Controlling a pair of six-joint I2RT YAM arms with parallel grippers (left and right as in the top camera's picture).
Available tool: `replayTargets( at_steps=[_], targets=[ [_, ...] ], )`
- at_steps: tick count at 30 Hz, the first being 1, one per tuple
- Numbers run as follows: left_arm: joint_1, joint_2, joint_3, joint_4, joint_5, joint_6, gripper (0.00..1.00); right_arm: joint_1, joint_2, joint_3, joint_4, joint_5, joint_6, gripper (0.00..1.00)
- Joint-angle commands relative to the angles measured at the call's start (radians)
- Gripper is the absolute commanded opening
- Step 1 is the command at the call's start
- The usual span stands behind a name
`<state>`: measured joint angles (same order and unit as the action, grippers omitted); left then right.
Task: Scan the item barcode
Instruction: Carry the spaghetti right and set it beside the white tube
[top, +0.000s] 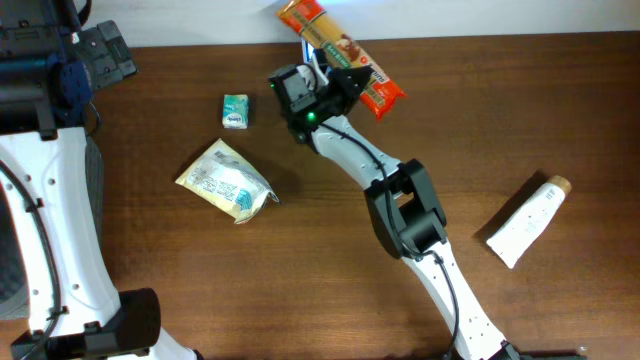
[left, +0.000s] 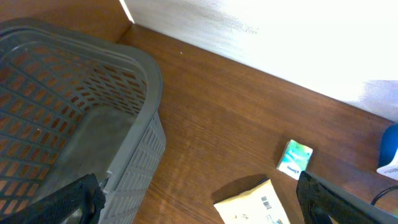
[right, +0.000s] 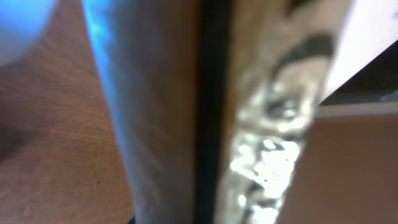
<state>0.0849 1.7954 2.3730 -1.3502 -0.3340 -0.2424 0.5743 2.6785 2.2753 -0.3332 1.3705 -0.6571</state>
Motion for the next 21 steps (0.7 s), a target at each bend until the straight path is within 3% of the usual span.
replayTargets(
  at_steps=[1,3,5,7,10,13,17,21],
  targets=[
    [0.003,0.003,0.000,0.001,-0.011,0.012,0.99,0.080,-0.305,0.037,-0.043,0.069,0.047,0.04],
    [0.003,0.003,0.000,0.001,-0.011,0.012,0.99,0.139,-0.451,0.037,-0.290,-0.035,0.204,0.04],
    [0.003,0.003,0.000,0.001,-0.010,0.012,0.99,0.187,-0.622,0.037,-0.668,-0.327,0.499,0.04],
    [0.003,0.003,0.000,0.001,-0.010,0.012,0.99,0.169,-0.822,0.037,-0.928,-0.685,0.705,0.04],
    [0.003,0.003,0.000,0.001,-0.011,0.012,0.99,0.011,-1.052,0.037,-1.128,-0.929,0.895,0.04],
    [0.003,0.003,0.000,0.001,-0.010,0.012,0.99,-0.291,-1.133,0.037,-1.291,-0.931,1.007,0.04],
    [0.003,0.003,0.000,0.001,-0.011,0.012,0.99,-0.585,-1.085,-0.100,-1.313,-1.053,1.015,0.04],
    [0.003,0.003,0.000,0.001,-0.011,0.012,0.99,-0.681,-0.967,-0.603,-1.077,-1.039,1.041,0.04]
  ],
)
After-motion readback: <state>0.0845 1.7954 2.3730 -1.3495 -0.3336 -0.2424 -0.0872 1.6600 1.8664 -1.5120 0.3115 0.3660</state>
